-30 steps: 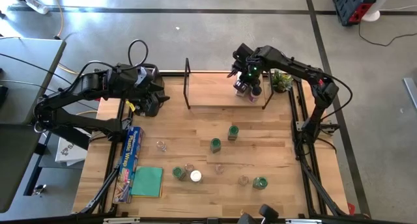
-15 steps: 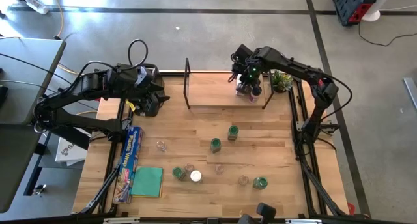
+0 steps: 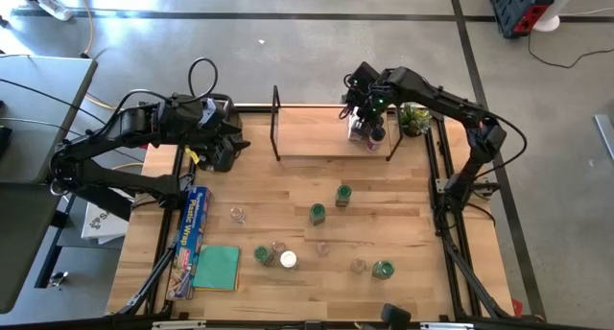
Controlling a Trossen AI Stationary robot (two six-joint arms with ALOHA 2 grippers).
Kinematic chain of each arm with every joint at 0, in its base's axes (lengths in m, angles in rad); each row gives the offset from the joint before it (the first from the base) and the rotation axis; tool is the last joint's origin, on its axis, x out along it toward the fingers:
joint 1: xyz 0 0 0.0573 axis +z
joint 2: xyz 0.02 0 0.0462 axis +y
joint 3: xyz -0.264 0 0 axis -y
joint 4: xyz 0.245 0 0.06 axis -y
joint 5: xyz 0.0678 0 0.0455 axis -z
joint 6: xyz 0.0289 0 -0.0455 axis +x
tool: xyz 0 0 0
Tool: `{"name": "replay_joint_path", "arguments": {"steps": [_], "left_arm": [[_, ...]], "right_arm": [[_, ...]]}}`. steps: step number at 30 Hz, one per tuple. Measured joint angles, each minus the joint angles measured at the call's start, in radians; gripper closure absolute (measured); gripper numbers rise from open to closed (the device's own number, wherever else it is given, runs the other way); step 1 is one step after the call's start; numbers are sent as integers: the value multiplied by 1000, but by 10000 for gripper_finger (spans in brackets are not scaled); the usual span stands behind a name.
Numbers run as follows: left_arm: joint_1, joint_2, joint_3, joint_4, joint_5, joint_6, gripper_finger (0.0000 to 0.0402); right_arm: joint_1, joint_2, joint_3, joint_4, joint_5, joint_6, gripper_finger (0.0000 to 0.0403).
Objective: Shelf spices
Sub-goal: Put the right white spice bottle on the shelf and align with the other white spice bottles
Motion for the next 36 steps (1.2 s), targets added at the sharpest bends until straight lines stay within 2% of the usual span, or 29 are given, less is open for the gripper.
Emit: {"name": "replay_joint_path", "arguments": {"steps": [2, 7, 10, 15, 22, 36], "left_arm": [[0, 0, 0, 0, 0, 0, 119], [0, 0, 0, 2, 0, 0, 119], [0, 0, 0, 4, -3, 0, 119], [0, 0, 0, 4, -4, 0, 119], [0, 0, 0, 4, -3, 1, 119], [0, 0, 0, 3, -1, -8, 119]], "right_arm": [[14, -18, 0, -3, -19, 0, 403], [72, -37, 1, -39, -175, -66, 403], [111, -35, -36, -38, -192, -116, 403], [126, -33, -131, 14, -99, -99, 403], [116, -32, -148, 64, 24, -97, 403], [107, -43, -148, 49, 38, -97, 403]]}}
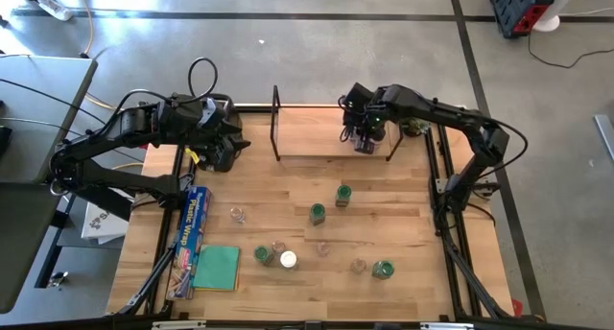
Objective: Shelf spices
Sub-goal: Put the right white spice bottle on the shelf and align with the other white spice bottles, then put the white spice bottle on the shelf and align with the other white spice bottles
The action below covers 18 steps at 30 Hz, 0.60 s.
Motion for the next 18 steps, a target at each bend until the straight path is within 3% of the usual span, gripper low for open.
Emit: {"name": "replay_joint_path", "arguments": {"steps": [6, 9, 14, 18], "left_arm": [[0, 0, 0, 0, 2, -1, 119], [0, 0, 0, 0, 2, -1, 119], [0, 0, 0, 0, 2, 22, 119], [0, 0, 0, -1, 2, 69, 119]], "right_arm": [[42, -37, 38, -30, -5, 82, 403], [105, -57, 89, -16, -59, 171, 403], [251, -79, 119, 144, -167, 351, 403], [361, -75, 118, 306, -173, 507, 403]]}}
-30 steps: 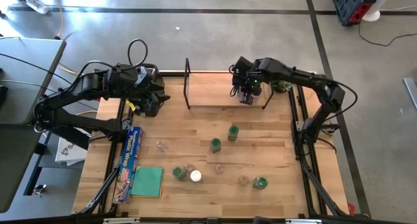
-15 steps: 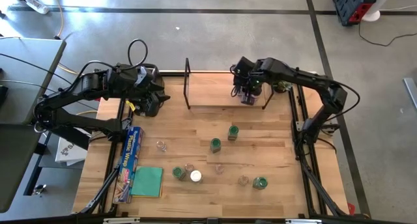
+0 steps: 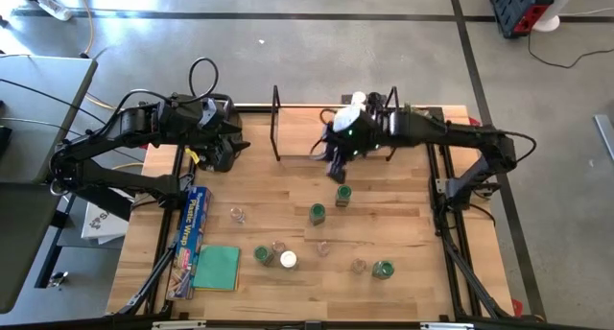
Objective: Shelf spices
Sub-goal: Put the white spice bottle on the shelf and align with the other white spice bottles
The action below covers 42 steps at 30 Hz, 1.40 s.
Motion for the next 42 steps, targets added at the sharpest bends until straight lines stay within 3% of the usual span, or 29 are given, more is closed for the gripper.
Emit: {"name": "replay_joint_path", "arguments": {"steps": [7, 16, 20, 26, 33, 37, 42], "left_arm": [[0, 0, 0, 0, 0, -7, 119], [0, -2, 0, -29, 2, -102, 119], [-5, -2, 0, -71, 13, -102, 119], [-14, -3, 0, -99, 88, -55, 119], [-26, -19, 0, -209, 207, 45, 119], [-47, -38, 0, -281, 212, 84, 119], [-66, -67, 0, -317, 206, 107, 119]], "right_arm": [[107, 11, -1, 212, 13, 105, 374], [135, 18, -2, 378, -109, 140, 255], [214, 17, -2, 419, -119, 131, 194], [404, 79, -2, 448, 92, 195, 133], [580, 227, 14, 456, 406, 331, 125], [610, 322, 53, 452, 431, 407, 125], [606, 432, 129, 452, 406, 382, 125]]}}
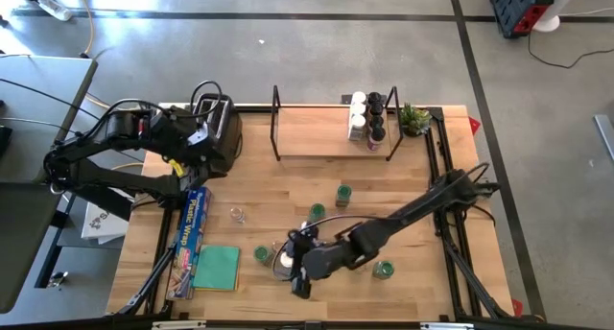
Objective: Shelf spices
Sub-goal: Put the white spice bottle on the shelf and align with the other white spice bottles
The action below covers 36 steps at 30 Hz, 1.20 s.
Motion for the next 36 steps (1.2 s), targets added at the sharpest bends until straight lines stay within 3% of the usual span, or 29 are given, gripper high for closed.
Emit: {"name": "replay_joint_path", "arguments": {"steps": [7, 17, 22, 36], "left_arm": [[0, -15, 0, -3, -18, -14, 119], [0, -12, 0, -4, -30, -52, 119], [0, -12, 0, -4, -33, -52, 119], [0, -12, 0, -4, -32, -70, 119]], "right_arm": [[-19, 76, 57, -73, -18, -5, 125], [12, 99, 58, -182, 120, 54, 125], [26, 151, 58, -106, 136, 38, 125], [31, 191, 57, -142, 196, 92, 125]]}}
